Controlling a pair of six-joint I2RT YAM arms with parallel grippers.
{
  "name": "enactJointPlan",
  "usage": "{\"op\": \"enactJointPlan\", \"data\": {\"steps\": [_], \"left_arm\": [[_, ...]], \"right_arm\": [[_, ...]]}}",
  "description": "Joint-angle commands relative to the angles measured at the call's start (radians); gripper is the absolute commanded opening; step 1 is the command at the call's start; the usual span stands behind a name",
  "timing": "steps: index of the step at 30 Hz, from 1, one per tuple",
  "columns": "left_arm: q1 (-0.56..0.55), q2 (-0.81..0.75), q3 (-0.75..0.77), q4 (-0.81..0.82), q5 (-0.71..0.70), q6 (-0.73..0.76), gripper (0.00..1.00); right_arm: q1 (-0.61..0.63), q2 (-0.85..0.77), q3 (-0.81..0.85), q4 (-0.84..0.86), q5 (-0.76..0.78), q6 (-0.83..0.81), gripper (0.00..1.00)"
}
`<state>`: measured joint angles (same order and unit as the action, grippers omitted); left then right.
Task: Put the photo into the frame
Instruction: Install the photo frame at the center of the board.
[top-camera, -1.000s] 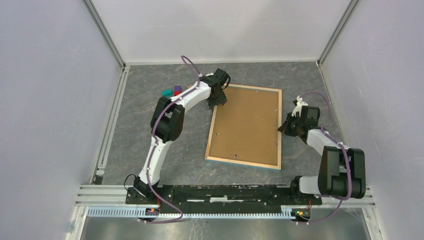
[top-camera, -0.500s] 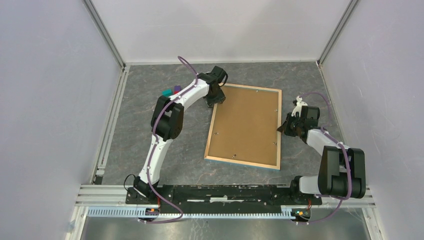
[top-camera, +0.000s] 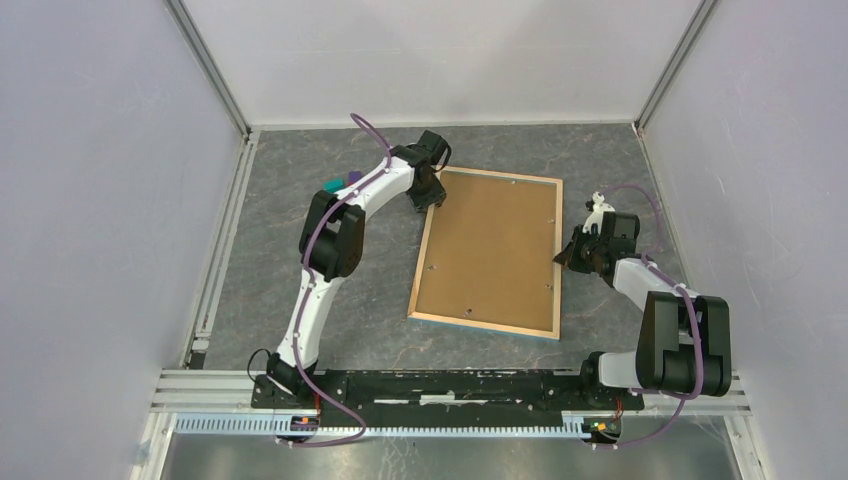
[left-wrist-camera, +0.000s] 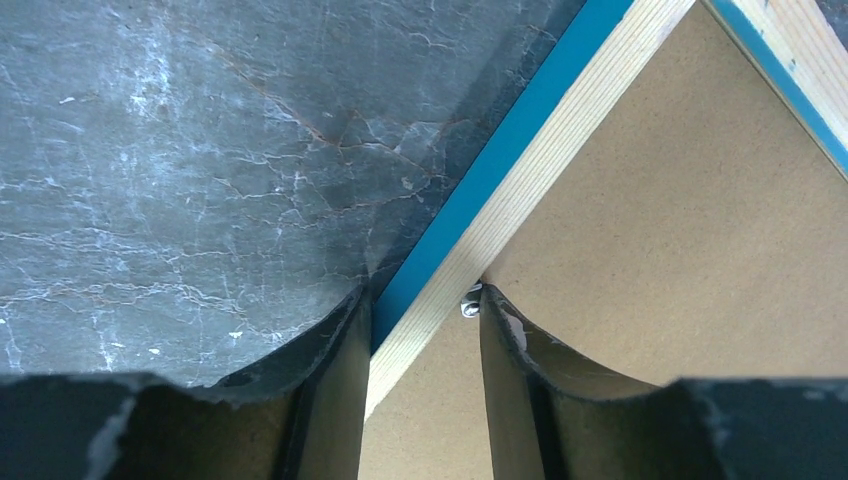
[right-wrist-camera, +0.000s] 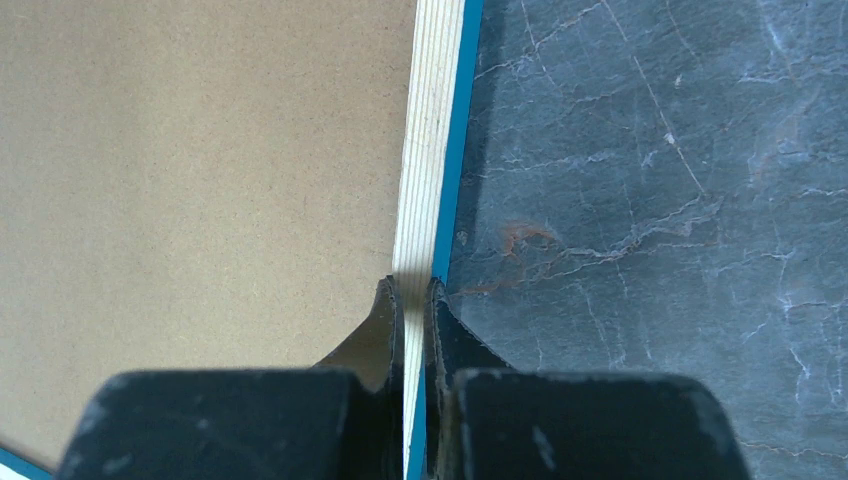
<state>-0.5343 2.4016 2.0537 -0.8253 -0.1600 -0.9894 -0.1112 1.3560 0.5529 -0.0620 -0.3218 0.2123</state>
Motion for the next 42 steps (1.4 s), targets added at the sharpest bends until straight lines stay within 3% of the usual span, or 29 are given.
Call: {"op": "enactJointPlan", "data": {"steps": [1,6,16,23,24,27,30,32,34,36,38,42], "left_arm": [[0.007,0.051,-0.083,-0.007,-0.022,-0.070,0.29],[0.006,0.059,-0.086,-0.009,-0.011,-0.093,0.03],[0.004,0.034,-0.174,0.037,0.078,-0.213,0.02],[0.003,0.002,-0.155,0.045,0.044,-0.160,0.02],[0.001,-0.017,-0.155,0.063,0.034,-0.120,0.06],[0.002,-0.096,-0.179,0.119,-0.002,0.025,0.41],[0.003,-0.186,-0.193,0.138,0.016,0.169,0.69],[0.001,-0.254,-0.225,0.152,0.048,0.257,0.81],[0.003,-0.342,-0.301,0.178,0.103,0.329,0.87],[0.001,-0.440,-0.425,0.226,0.159,0.364,0.92],[-0.003,-0.530,-0.568,0.258,0.234,0.377,0.99],[-0.007,-0.621,-0.812,0.380,0.396,0.373,1.00]], "right_arm": [[0.016,0.019,-0.019,-0.019,-0.061,-0.006,0.00],[0.019,0.016,-0.019,-0.020,-0.061,-0.005,0.00],[0.022,0.006,-0.027,-0.008,-0.057,0.022,0.00],[0.022,0.013,-0.027,-0.007,-0.061,0.021,0.00],[0.022,0.013,-0.028,-0.005,-0.060,0.020,0.00],[0.022,0.010,-0.028,-0.003,-0.058,0.020,0.00],[0.022,0.003,-0.033,0.002,-0.043,0.033,0.00],[0.022,-0.004,-0.036,0.004,-0.034,0.039,0.07],[0.022,-0.018,-0.044,0.001,-0.016,0.042,0.26],[0.022,-0.041,-0.055,-0.006,-0.003,0.045,0.39],[0.022,-0.064,-0.068,-0.019,-0.007,0.043,0.48],[0.034,-0.132,-0.120,-0.037,-0.024,0.037,0.57]]}}
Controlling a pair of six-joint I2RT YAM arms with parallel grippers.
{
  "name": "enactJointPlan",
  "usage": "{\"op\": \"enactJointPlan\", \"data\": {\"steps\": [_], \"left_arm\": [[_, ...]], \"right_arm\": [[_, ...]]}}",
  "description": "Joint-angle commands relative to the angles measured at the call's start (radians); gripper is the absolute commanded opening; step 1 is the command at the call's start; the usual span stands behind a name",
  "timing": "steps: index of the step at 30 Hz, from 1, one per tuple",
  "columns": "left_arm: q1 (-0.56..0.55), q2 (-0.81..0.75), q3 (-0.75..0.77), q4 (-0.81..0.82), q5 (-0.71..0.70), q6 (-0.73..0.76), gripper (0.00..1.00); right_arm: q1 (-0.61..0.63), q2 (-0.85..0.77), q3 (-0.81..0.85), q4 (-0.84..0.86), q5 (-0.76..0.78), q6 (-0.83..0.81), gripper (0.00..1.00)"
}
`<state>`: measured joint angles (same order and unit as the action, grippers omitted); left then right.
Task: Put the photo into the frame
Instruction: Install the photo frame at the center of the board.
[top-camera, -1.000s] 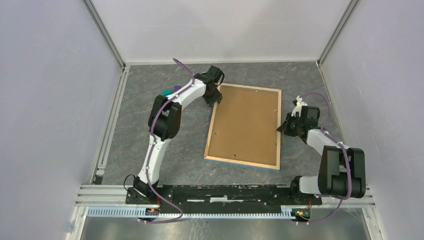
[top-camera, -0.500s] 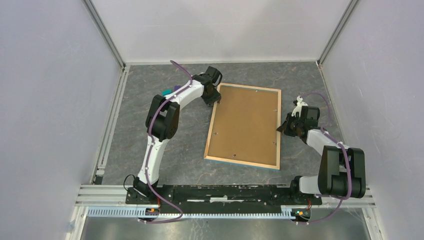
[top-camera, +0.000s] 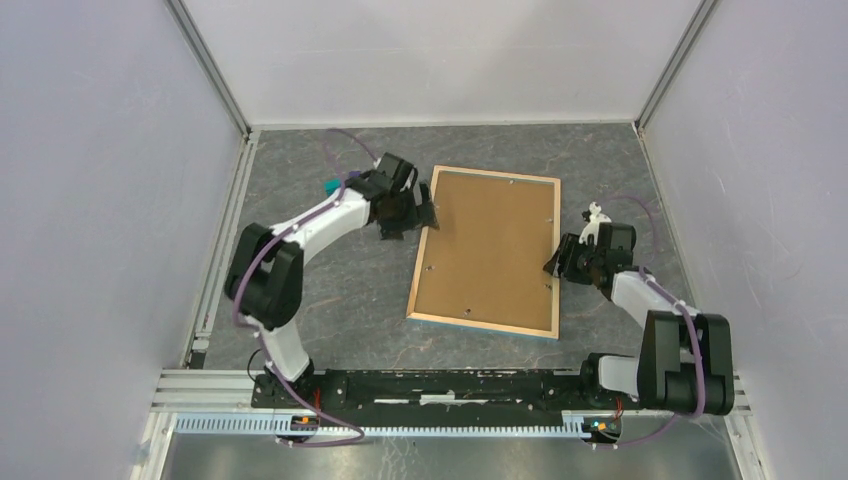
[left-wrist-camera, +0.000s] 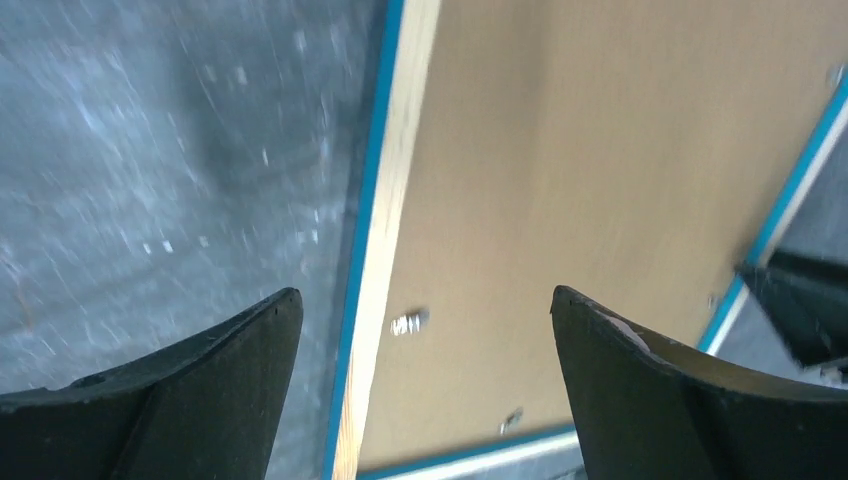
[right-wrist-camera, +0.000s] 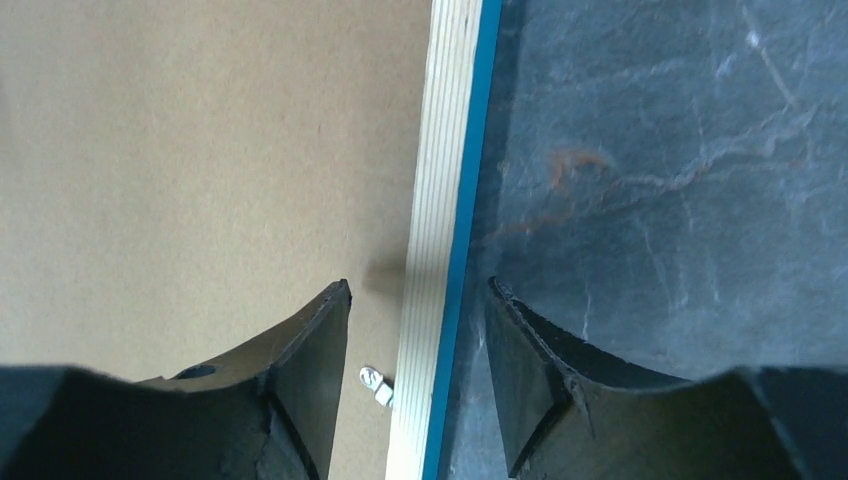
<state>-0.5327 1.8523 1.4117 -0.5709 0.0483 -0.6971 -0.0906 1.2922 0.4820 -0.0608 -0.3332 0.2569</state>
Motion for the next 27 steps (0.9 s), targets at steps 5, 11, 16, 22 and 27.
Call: {"op": "enactJointPlan", "data": {"steps": [5,11,16,22,27], "left_arm": [[-0.017,-0.012,-0.226,0.262,0.279,0.036,1.00],[-0.022,0.182,-0.017,0.257,0.317,-0.014,1.00],[-0.056,0.332,0.232,0.232,0.408,-0.030,1.00],[-0.075,0.341,0.313,0.120,0.380,0.049,1.00],[-0.075,0.212,0.082,0.154,0.390,0.069,0.99]], "right_arm": [[0.058,-0.170,-0.131,-0.079,-0.039,0.015,0.60],[0.154,-0.307,-0.210,-0.109,-0.092,0.088,0.63],[0.278,-0.434,-0.267,-0.067,-0.113,0.214,0.67],[0.351,-0.466,-0.222,-0.144,0.015,0.185,0.71],[0.331,-0.413,-0.163,-0.186,0.224,0.177,0.70]]}}
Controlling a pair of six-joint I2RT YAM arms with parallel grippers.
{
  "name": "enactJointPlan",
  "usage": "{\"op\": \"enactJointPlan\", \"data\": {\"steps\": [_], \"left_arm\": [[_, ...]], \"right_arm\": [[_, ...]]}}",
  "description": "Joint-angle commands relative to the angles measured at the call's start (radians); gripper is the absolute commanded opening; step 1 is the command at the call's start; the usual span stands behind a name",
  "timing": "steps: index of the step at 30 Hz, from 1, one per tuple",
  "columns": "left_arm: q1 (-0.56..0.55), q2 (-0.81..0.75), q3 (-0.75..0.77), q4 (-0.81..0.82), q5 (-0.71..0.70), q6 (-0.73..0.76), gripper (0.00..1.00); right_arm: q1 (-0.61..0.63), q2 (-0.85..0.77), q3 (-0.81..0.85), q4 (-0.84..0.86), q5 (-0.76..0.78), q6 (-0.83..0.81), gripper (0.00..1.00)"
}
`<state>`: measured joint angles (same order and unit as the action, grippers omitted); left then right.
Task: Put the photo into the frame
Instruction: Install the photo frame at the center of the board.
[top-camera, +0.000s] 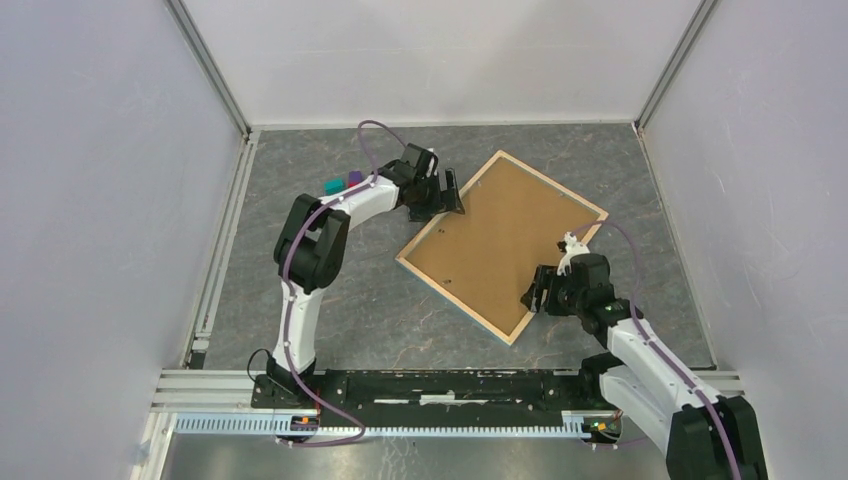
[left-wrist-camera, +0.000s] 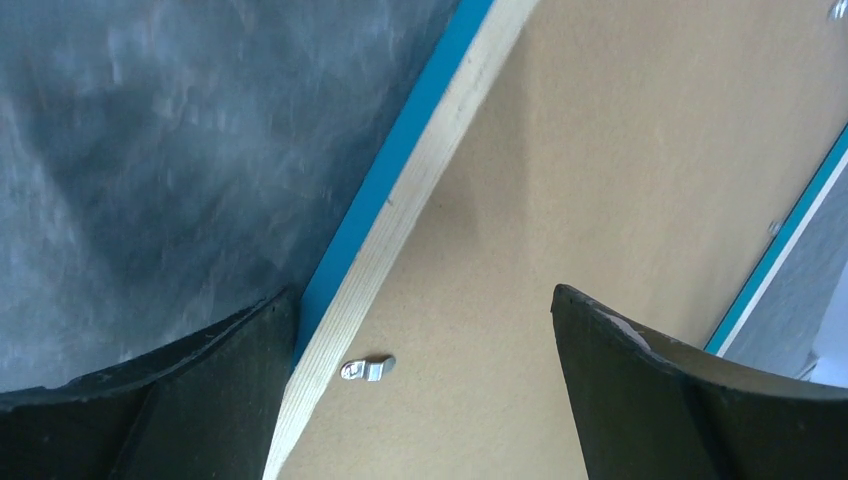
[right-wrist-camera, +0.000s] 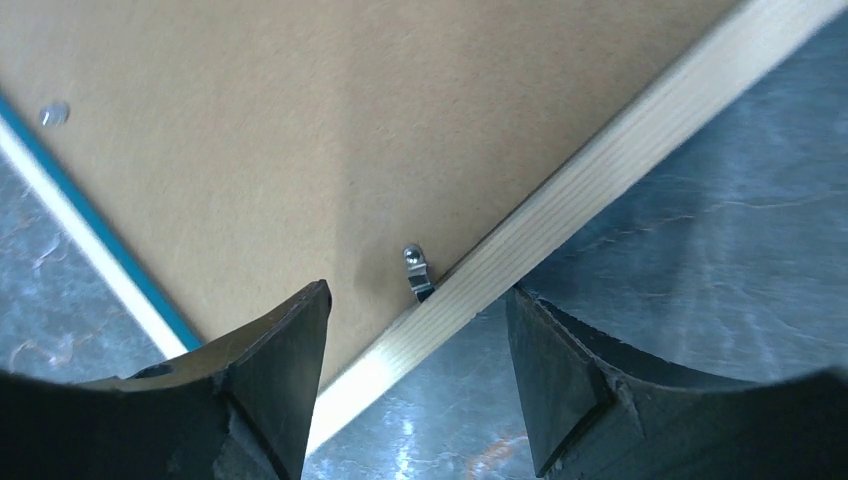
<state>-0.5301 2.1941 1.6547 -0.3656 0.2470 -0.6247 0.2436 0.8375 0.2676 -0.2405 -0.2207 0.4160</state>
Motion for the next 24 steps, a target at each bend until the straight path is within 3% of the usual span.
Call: {"op": "enactJointPlan", "data": {"steps": [1,4,7,13,19,24], "left_arm": [[-0.077,-0.167,-0.230,-0.030,0.196,-0.009,0.99],[-0.077,-0.261,-0.399,0.024,0.215,-0.013,0.98],[-0.077,-0.343,-0.474,0.003,0.173,0.021,0.99],[-0.090,-0.463,-0.472,-0.151,-0.009,0.156,1.00],[-0.121,-0.521,-0.497,-0.195,-0.042,0.166,0.93],[-0.171,-0.543,-0.510,-0.224,-0.173,0.164,0.90]], "right_arm": [[-0.014,0.053,0.054,0.007,0.122,0.019,0.69],[-0.057,0.101,0.079,0.028,0.128,-0.010,0.68],[-0.105,0.155,0.108,0.023,0.124,-0.059,0.65],[-0.173,0.203,0.105,0.037,0.123,-0.131,0.56],[-0.207,0.202,0.112,0.042,0.094,-0.161,0.54],[-0.221,0.207,0.110,0.048,0.082,-0.188,0.41]]}}
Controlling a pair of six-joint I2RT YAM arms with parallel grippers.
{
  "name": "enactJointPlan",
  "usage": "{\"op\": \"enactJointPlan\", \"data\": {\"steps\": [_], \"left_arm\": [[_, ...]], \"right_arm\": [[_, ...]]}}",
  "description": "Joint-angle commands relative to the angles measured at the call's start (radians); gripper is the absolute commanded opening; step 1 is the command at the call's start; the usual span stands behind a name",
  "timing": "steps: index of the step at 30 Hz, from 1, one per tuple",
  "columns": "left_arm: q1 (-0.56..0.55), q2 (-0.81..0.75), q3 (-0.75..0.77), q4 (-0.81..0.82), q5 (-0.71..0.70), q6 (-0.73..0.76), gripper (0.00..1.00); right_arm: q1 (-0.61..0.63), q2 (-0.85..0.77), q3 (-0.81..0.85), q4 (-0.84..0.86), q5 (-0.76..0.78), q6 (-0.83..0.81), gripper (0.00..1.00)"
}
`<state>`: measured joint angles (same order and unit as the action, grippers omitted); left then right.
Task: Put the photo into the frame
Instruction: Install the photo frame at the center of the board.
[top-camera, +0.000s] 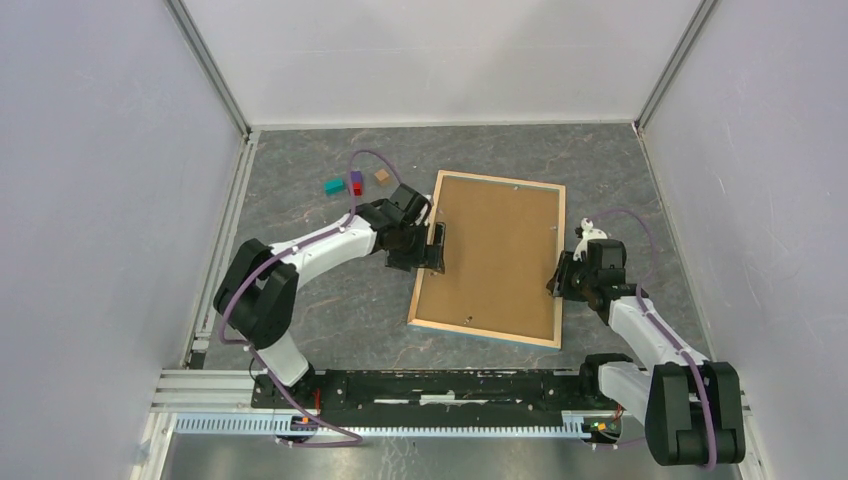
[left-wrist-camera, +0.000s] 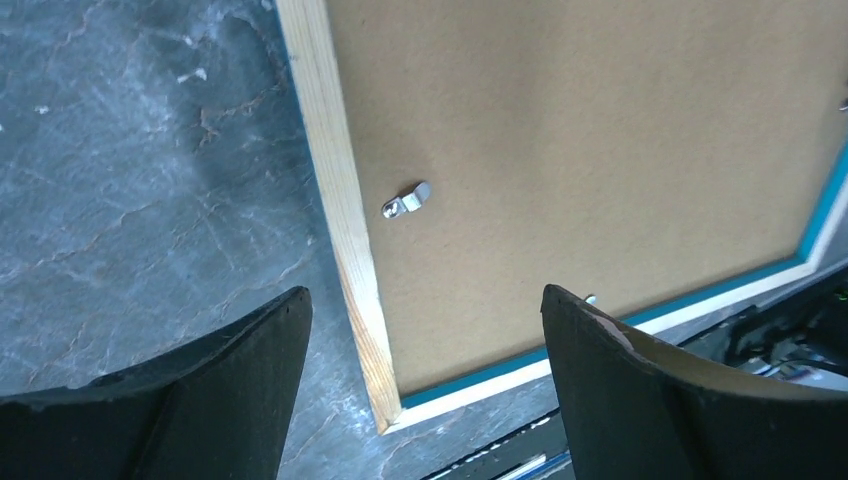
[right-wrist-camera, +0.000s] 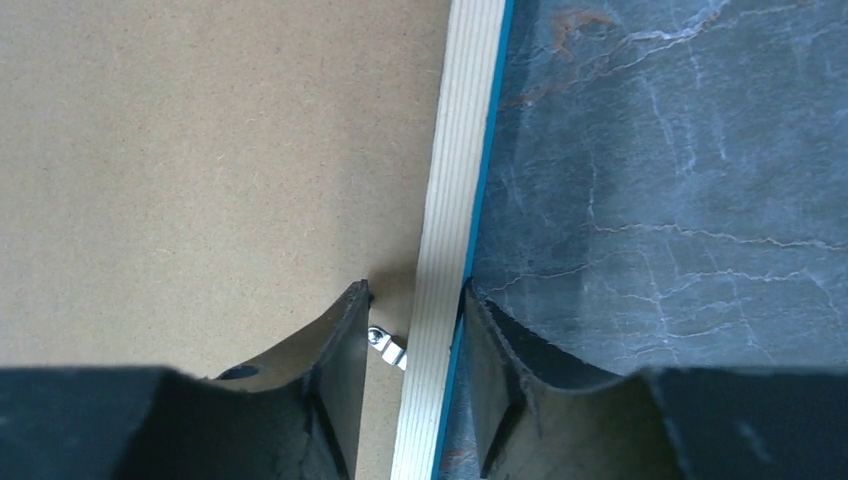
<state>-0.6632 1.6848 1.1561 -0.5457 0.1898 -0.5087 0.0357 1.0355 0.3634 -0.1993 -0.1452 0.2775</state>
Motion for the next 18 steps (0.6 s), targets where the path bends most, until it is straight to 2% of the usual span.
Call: {"op": "enactJointPlan", "data": {"steps": [1,9,18], "left_arm": [[-0.049,-0.029,-0.007,-0.055,-0.142,0.048,0.90],[-0.086,0.061,0.054,-0.087,-0.224,0.061,0.77],[-0.090,0.146,0.092,-0.073,-0.331,-0.004,0.63]], "right_arm": [[-0.014,0.011,0.011,0.009,0.003,-0.053,0.37],[-0.018,0.026,0.003,0.023,-0.025,-0.066,0.19],[-0.020,0.030,-0.001,0.028,-0.038,-0.073,0.13]]}}
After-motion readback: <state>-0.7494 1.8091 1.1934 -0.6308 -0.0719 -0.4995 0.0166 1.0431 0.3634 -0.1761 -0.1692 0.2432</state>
